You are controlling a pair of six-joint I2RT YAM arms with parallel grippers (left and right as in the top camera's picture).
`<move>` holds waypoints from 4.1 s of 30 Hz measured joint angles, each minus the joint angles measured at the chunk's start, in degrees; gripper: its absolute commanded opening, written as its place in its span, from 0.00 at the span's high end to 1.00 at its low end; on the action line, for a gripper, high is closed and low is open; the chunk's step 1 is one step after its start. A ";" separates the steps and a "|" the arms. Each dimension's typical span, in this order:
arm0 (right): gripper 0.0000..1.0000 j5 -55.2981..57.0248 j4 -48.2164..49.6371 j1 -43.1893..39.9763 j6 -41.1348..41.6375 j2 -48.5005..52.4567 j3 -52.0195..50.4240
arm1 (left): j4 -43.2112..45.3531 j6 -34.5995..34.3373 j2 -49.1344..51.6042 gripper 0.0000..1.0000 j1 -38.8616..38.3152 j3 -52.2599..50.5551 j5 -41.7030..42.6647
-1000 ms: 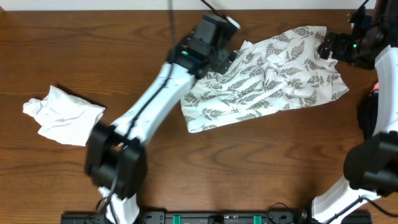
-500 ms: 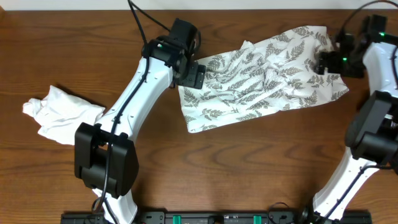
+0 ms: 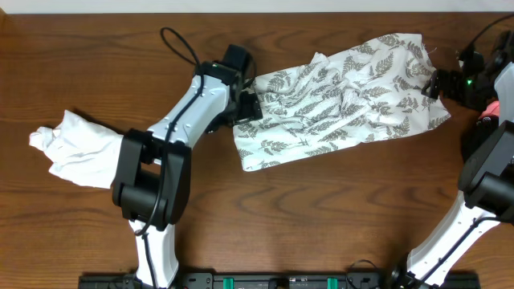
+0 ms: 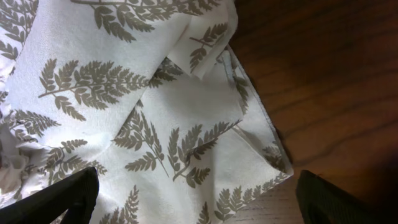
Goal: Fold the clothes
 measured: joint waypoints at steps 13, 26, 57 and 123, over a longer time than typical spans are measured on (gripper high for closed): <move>0.01 -0.59 0.02 0.00 0.02 0.00 0.00 | 22.45 0.76 -1.29 0.02 8.50 -11.93 20.90; 0.01 -0.59 0.04 0.00 0.81 0.00 0.00 | 23.08 2.71 -1.75 0.38 5.14 -15.32 30.99; 0.01 -1.46 0.74 0.00 4.50 0.00 0.00 | 26.51 4.59 -26.21 0.94 19.39 -13.00 32.33; 0.01 -4.85 -1.77 2.54 9.46 0.00 0.00 | 45.92 4.15 4.20 0.94 -28.72 -6.14 -6.73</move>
